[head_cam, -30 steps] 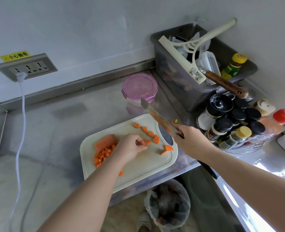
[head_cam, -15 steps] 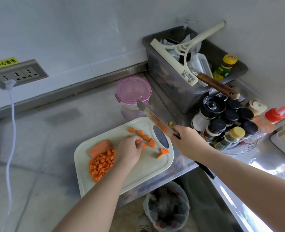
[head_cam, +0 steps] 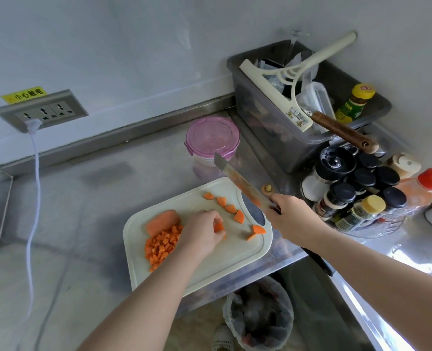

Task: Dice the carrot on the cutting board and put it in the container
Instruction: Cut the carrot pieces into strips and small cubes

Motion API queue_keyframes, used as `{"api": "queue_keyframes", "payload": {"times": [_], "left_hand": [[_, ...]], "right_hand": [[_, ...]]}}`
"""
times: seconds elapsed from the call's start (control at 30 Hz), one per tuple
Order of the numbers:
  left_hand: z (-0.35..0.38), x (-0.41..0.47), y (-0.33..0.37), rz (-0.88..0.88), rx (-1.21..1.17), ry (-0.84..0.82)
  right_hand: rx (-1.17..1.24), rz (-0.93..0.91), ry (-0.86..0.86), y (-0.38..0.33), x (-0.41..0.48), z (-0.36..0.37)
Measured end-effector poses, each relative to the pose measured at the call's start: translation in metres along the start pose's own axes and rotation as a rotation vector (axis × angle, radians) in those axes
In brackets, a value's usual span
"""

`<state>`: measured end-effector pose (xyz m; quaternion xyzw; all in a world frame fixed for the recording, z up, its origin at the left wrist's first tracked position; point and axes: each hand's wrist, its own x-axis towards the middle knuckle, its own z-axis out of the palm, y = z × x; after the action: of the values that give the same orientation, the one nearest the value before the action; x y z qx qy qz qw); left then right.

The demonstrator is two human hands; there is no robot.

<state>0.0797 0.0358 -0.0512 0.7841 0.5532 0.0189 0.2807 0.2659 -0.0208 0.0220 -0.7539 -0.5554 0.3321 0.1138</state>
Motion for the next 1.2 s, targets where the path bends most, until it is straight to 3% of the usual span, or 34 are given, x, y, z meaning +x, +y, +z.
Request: {"api": "queue_keyframes", "payload": {"times": [0.27,0.43,0.57,0.7,0.97,1.2], "left_hand": [[0.005,0.021,0.028,0.027,-0.131,0.051],[0.003,0.026,0.032,0.295,0.114,0.144],[0.004,0.018,0.027,0.359,0.219,0.111],[0.002,0.016,0.031,0.338,0.244,0.202],[0.011,0.03,0.045,0.154,0.233,0.066],[0.017,0.021,0.043,0.058,0.217,0.092]], "right_hand": [[0.017,0.022,0.018,0.003,-0.003,-0.005],[0.026,0.026,0.039,0.007,-0.01,-0.011],[0.04,0.056,0.037,0.011,-0.01,-0.012],[0.041,0.056,0.033,0.013,-0.011,-0.012],[0.049,0.03,0.041,0.013,-0.012,-0.015],[0.064,0.026,0.021,0.019,-0.012,-0.014]]}}
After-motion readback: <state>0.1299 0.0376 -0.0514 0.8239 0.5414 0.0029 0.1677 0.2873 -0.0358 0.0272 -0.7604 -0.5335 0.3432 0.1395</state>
